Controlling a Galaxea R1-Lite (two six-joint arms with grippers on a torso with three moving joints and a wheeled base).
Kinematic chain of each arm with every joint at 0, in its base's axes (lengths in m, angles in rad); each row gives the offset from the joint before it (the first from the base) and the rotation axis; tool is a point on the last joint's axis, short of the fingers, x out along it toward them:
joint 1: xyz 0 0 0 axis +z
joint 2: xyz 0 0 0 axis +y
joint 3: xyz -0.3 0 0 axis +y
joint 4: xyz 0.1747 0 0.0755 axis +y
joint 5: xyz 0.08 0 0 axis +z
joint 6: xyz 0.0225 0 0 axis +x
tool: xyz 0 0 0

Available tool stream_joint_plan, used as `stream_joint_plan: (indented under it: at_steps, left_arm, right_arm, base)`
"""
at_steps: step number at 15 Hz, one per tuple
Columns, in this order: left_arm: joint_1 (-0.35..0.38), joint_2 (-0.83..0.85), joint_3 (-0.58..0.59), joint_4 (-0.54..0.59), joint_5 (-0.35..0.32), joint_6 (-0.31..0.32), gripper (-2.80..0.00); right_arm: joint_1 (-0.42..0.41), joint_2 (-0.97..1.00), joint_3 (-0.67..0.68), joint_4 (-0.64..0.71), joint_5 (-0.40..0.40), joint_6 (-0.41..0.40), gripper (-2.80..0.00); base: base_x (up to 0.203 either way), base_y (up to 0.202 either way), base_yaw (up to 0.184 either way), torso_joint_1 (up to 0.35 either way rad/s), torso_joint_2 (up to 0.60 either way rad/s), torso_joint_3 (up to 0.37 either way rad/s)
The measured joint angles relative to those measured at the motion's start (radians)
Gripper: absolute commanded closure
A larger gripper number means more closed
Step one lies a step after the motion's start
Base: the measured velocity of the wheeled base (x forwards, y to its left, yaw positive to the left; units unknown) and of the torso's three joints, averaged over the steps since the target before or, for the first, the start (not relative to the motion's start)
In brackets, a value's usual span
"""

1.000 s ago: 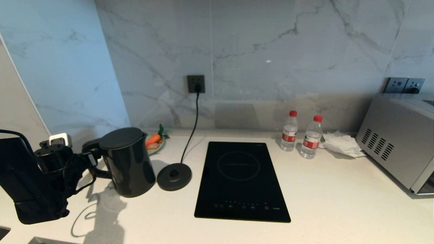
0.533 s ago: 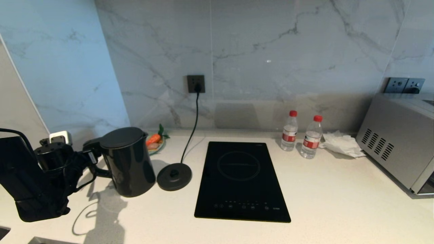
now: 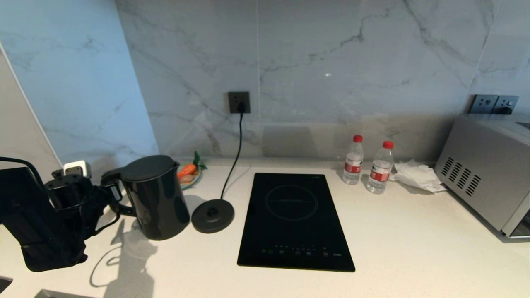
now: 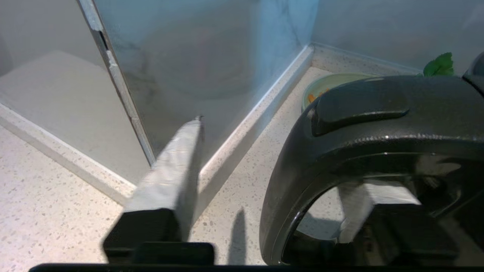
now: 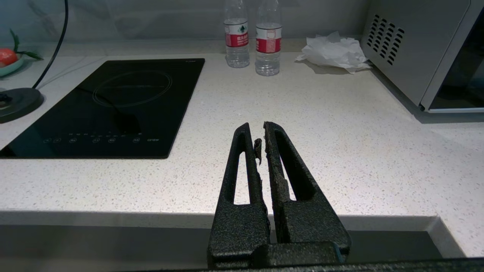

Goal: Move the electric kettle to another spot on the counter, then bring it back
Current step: Grab the kettle

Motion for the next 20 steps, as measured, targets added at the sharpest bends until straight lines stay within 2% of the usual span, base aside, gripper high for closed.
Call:
stream_joint_plan:
  at_steps: [12, 15, 20]
  left_arm:
    - [-0.002, -0.007, 0.000, 0.011, 0.000, 0.001, 0.00]
    - [-0.009, -0.037, -0.013, 0.077, 0.003, -0.006, 0.00]
    - [-0.037, -0.092, -0.060, 0.178, 0.033, -0.054, 0.00]
  right_arm:
    - [0.000, 0.000, 0.000, 0.000, 0.000, 0.000, 0.00]
    - [0.000, 0.000, 0.000, 0.000, 0.000, 0.000, 0.00]
    - [0.000, 0.000, 0.000, 0.000, 0.000, 0.000, 0.00]
  base:
    - [0.000, 0.000, 0.000, 0.000, 0.00, 0.000]
    - [0.000, 0.000, 0.000, 0.000, 0.00, 0.000]
    - [0.000, 0.000, 0.000, 0.000, 0.00, 0.000]
